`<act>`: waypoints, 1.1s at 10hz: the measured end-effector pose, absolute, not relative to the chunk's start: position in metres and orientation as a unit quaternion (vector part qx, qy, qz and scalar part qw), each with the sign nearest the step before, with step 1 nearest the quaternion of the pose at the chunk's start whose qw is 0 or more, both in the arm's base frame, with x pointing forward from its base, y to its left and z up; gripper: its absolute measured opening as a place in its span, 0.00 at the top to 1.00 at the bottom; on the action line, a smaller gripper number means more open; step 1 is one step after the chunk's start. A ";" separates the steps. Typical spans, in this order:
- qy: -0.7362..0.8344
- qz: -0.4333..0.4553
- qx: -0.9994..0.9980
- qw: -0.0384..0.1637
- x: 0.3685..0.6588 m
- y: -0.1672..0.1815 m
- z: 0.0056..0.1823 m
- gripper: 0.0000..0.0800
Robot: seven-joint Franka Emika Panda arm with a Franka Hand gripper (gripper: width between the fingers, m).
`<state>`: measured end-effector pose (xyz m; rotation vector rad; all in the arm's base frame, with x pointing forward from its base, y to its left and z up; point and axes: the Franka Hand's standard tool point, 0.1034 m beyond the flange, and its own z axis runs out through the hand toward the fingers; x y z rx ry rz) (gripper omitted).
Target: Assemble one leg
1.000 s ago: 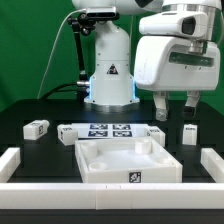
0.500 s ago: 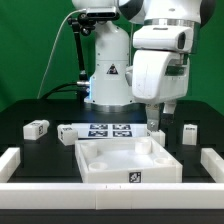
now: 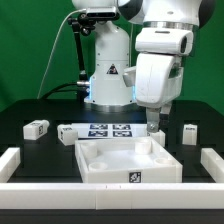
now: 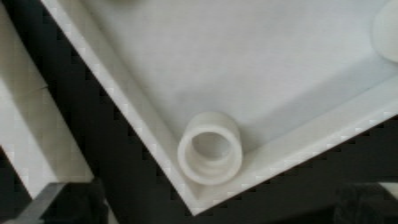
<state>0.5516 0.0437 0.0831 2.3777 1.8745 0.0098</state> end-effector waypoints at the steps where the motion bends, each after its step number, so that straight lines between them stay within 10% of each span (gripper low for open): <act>1: 0.649 -0.002 0.759 0.055 0.547 0.038 0.079 0.19; 11: 0.735 -0.031 0.676 0.033 0.516 0.016 0.063 0.19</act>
Offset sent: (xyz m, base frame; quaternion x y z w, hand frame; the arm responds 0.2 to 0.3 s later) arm -0.0159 -0.0045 -0.0115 0.0601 -0.0124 -0.1591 0.9853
